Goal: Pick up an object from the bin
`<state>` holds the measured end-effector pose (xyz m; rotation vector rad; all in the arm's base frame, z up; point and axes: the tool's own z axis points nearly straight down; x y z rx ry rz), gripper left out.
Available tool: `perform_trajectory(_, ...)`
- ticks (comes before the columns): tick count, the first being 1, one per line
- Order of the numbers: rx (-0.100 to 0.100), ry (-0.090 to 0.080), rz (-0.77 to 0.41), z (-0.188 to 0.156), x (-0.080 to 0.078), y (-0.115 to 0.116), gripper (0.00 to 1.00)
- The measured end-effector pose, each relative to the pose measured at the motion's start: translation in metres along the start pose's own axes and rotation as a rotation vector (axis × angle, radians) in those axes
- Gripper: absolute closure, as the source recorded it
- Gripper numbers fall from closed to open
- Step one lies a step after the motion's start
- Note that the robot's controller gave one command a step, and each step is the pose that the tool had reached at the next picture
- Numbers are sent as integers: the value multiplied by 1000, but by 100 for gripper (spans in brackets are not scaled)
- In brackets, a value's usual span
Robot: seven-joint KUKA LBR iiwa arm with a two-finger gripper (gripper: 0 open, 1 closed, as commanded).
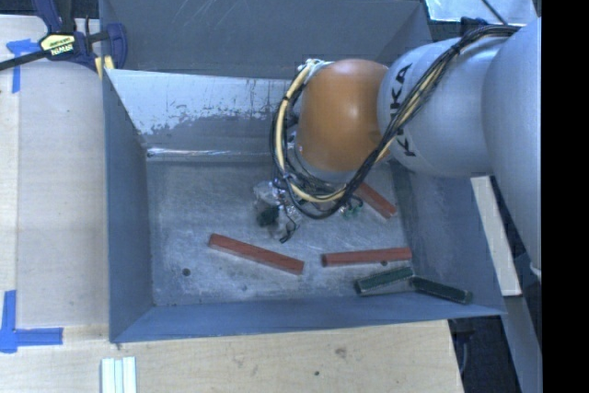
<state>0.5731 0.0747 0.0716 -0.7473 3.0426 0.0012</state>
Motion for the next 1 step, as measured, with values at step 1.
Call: perform_trajectory(1, 3, -4, -16, -145, -10, 4, 100)
